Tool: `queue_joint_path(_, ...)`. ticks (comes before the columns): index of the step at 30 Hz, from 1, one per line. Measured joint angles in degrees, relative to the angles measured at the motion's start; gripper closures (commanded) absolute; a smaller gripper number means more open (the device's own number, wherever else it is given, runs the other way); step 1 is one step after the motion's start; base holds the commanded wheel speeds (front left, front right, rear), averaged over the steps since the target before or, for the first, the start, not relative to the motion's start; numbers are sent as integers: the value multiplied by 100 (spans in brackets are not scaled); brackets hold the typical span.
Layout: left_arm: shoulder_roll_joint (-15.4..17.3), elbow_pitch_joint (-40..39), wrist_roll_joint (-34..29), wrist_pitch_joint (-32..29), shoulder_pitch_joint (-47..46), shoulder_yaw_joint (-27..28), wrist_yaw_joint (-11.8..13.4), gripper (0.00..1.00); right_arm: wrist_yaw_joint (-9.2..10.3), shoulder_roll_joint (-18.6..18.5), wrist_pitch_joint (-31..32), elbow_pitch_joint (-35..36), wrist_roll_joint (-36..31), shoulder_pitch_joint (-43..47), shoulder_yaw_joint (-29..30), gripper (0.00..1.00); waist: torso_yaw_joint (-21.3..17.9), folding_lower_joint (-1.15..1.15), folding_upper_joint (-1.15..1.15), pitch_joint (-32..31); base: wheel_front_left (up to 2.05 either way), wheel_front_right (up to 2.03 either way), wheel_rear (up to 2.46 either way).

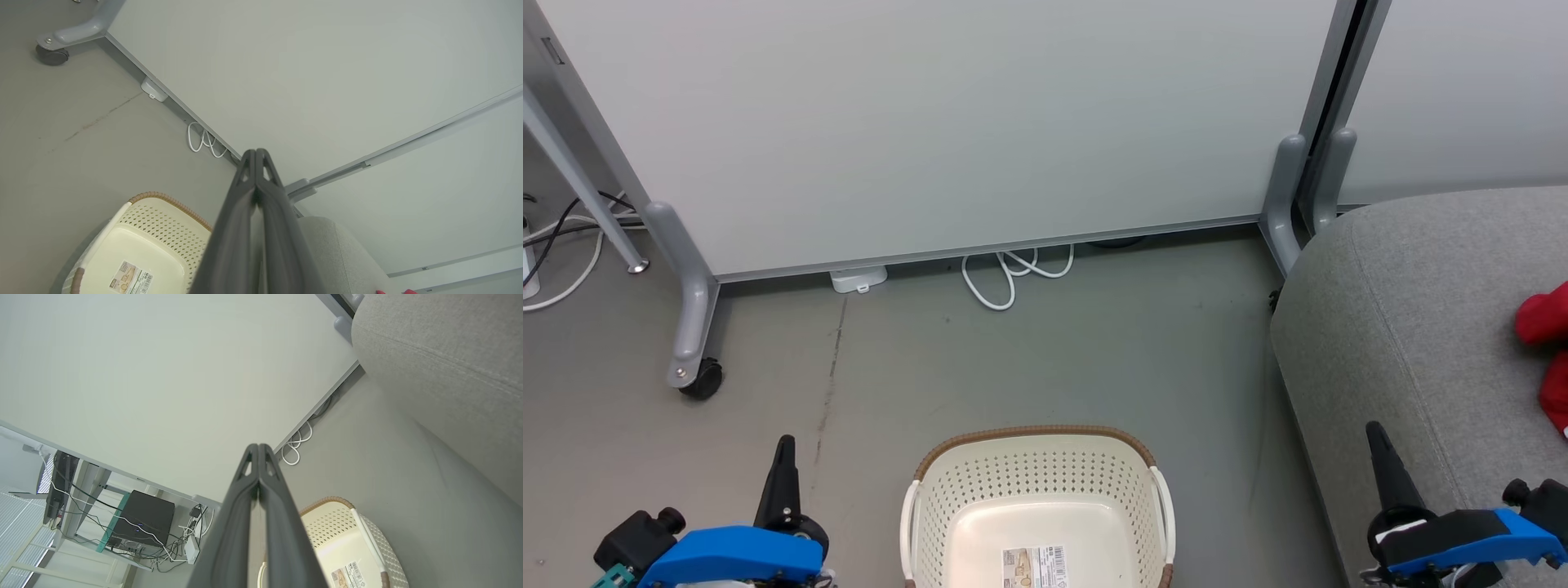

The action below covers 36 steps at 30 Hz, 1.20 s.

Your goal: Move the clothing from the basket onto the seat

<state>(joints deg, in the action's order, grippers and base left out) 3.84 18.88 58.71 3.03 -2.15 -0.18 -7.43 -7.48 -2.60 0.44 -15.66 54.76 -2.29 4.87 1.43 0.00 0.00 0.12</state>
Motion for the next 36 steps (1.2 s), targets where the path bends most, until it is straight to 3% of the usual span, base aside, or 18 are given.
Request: queue_joint_path(36,-54,-263,1866,-534,-196,371,0,100,0,-4,336,85,2086,-212,92,100,-69,0,0,3,0,0,0)
